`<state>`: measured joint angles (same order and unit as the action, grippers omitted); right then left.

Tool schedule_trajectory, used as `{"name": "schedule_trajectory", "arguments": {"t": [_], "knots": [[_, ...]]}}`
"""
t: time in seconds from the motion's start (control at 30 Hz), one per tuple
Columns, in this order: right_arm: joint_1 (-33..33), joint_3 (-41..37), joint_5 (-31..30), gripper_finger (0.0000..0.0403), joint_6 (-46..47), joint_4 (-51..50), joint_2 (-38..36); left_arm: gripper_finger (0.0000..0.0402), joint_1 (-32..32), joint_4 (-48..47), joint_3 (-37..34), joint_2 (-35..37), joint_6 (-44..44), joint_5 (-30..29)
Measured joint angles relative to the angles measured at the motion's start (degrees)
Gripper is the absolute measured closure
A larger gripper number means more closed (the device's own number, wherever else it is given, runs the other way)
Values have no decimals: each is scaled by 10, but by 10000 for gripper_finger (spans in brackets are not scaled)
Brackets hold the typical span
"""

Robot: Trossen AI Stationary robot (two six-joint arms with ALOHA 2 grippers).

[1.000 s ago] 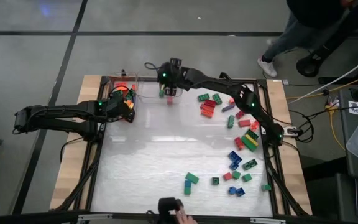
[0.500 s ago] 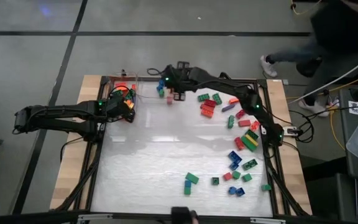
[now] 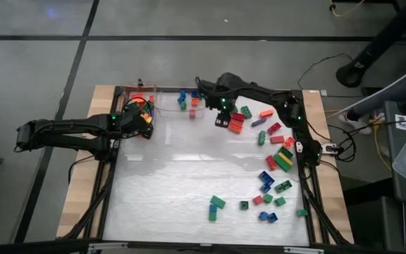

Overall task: Sort blocks by size
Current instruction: Put the large orange game piece into the left transparent bin

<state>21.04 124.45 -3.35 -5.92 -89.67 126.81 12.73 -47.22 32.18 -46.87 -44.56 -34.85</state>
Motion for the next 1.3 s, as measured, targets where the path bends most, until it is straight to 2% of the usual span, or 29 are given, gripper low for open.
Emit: {"name": "schedule_trajectory", "arguments": {"t": [0.13,0.4,0.5,0.6,0.8,0.9,1.1,1.3], "knots": [[-1,-83,9,187,28,6,0,218,0,-2,0,0,3,0],[-1,-228,10,187,46,101,0,218,0,-2,0,0,18,0],[-1,-256,-24,187,50,138,0,218,0,-2,0,0,19,0],[0,-271,-55,187,60,163,0,218,0,-2,0,0,19,0],[-1,-299,-44,191,61,208,-3,218,0,-1,0,0,17,0],[-1,-306,-25,216,61,208,-4,218,0,-1,0,0,16,0],[-12,-306,0,314,61,208,-3,218,0,-1,0,0,15,0],[-53,-264,34,314,56,210,2,218,0,6,0,0,30,0]]}}
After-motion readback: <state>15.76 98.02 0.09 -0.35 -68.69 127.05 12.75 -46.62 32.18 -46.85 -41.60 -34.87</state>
